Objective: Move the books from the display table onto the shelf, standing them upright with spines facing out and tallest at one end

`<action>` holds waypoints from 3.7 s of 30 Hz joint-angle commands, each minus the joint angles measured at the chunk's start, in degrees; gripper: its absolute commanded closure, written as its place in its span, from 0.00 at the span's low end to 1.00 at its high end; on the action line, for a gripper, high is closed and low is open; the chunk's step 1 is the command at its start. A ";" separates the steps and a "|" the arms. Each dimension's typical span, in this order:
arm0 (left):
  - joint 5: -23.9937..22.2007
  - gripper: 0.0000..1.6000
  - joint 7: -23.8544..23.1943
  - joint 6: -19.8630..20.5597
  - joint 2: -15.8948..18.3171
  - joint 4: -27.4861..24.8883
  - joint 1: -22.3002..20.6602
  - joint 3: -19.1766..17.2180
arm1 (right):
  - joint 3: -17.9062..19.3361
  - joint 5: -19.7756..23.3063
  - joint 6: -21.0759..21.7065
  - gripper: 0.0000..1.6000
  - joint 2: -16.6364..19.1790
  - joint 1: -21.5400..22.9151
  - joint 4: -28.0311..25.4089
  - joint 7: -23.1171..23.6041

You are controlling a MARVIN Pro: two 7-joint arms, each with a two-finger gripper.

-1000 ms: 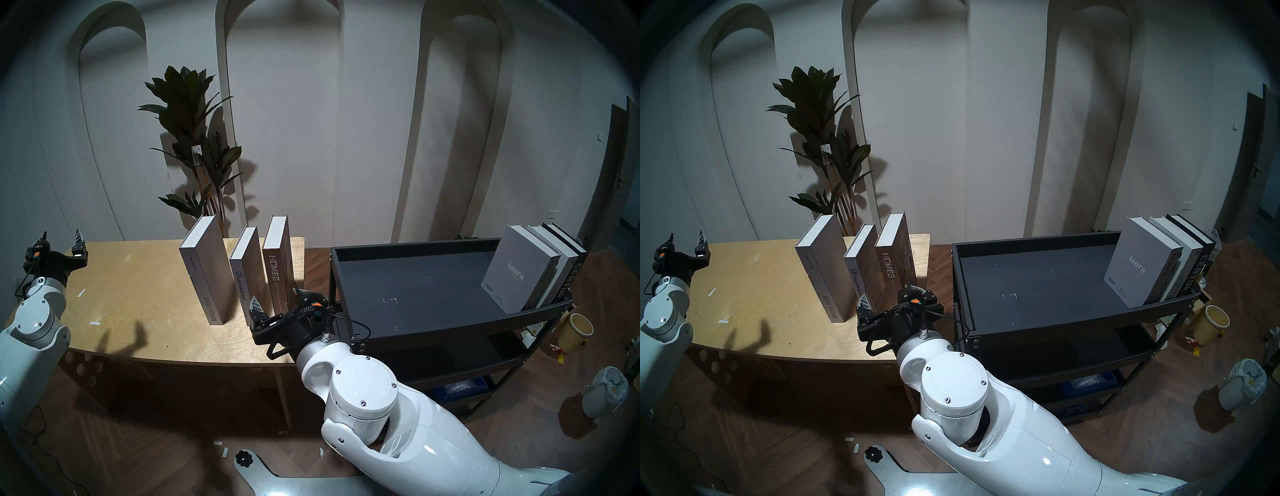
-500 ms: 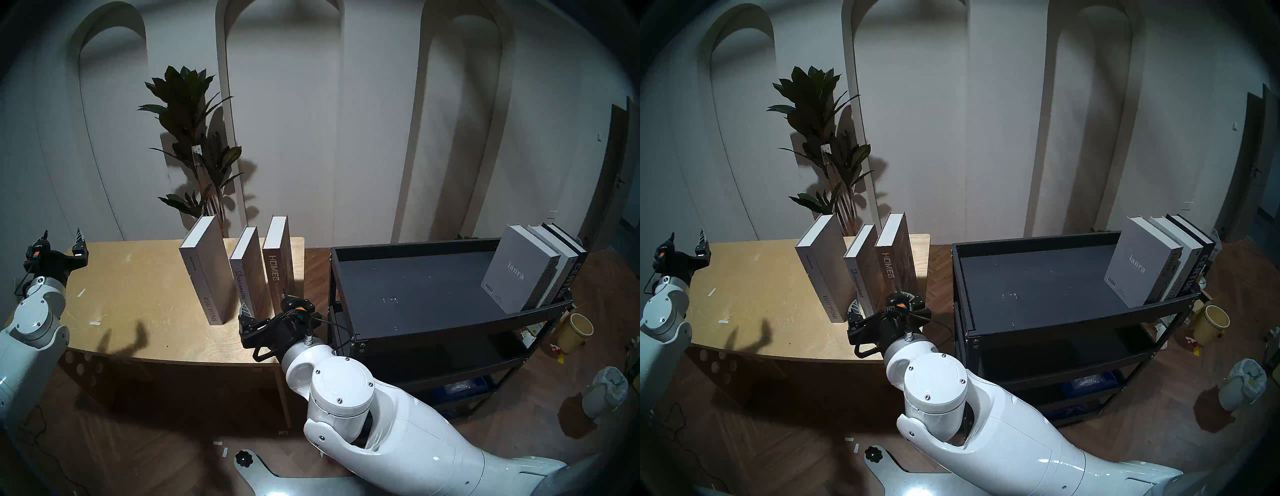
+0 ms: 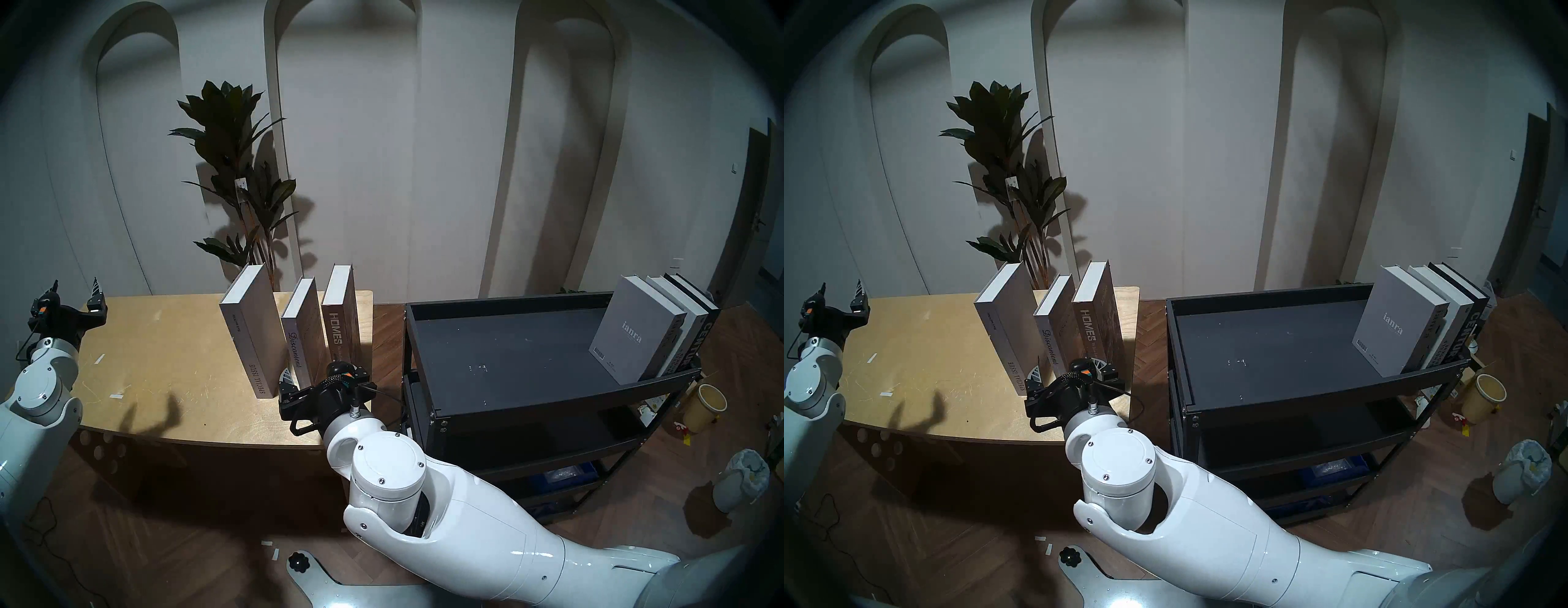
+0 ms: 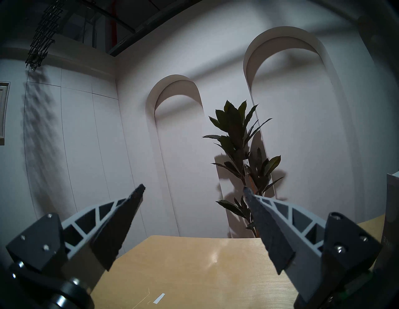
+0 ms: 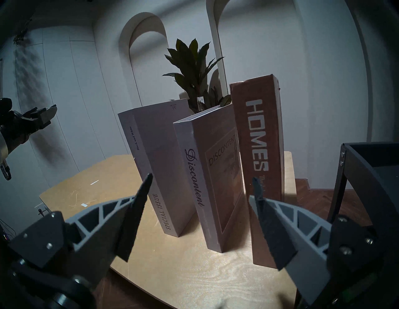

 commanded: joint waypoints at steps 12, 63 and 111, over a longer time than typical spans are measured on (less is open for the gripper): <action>0.18 0.00 -2.11 -1.26 -0.43 0.13 0.38 -2.86 | -2.90 3.73 -7.54 0.00 -8.49 6.69 7.88 -9.26; 0.11 0.00 -12.22 -3.76 -3.49 -0.69 5.28 -10.15 | -28.05 3.28 -33.82 0.00 -22.54 24.61 26.04 -48.21; -2.96 0.00 -20.36 -3.50 -4.89 -1.38 8.57 -14.91 | -25.62 2.70 -39.54 0.00 -35.80 29.77 55.05 -47.31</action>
